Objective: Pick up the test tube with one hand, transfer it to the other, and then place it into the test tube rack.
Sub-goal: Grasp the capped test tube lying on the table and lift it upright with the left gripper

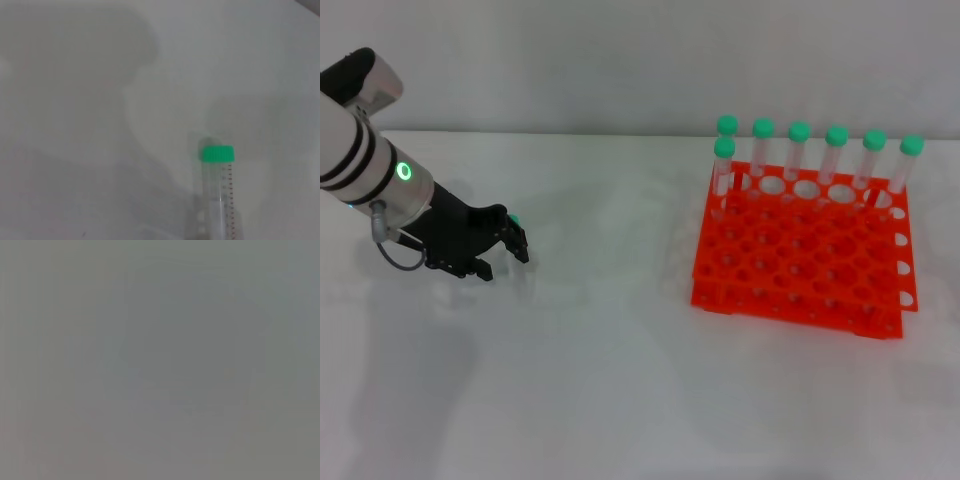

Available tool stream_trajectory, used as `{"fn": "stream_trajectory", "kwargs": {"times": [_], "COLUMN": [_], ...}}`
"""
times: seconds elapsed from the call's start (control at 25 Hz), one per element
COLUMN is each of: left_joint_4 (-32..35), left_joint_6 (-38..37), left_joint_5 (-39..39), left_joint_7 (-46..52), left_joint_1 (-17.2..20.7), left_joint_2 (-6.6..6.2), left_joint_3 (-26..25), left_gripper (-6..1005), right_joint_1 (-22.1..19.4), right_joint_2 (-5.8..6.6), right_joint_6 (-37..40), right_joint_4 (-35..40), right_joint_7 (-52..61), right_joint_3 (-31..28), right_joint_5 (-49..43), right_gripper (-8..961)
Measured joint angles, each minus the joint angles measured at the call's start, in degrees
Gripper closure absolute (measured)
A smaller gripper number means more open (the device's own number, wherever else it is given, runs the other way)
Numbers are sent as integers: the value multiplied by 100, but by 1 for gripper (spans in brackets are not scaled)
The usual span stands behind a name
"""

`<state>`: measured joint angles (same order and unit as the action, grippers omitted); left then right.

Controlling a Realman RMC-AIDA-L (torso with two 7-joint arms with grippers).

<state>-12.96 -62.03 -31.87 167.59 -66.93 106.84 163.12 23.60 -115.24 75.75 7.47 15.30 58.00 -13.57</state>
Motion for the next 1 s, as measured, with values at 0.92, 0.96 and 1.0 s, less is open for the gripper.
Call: {"fn": "stream_trajectory", "kwargs": {"times": [0.92, 0.96, 1.0], "left_joint_4": [145, 146, 146], "left_joint_6": [566, 559, 556], "left_joint_5": [-130, -126, -126], "left_joint_7": [13, 4, 4], "left_joint_1": [37, 39, 39], "left_joint_2": [216, 217, 216], "left_joint_3": [0, 0, 1], "left_gripper": [483, 489, 496], "right_joint_1": [4, 4, 4], "right_joint_2": [-16, -16, -16], "right_joint_6": [64, 67, 72], "right_joint_4": [1, 0, 1], "right_joint_7": [31, 32, 32], "right_joint_3": [0, 0, 0], "right_joint_5": [4, 4, 4], "right_gripper": [82, 82, 82]}}
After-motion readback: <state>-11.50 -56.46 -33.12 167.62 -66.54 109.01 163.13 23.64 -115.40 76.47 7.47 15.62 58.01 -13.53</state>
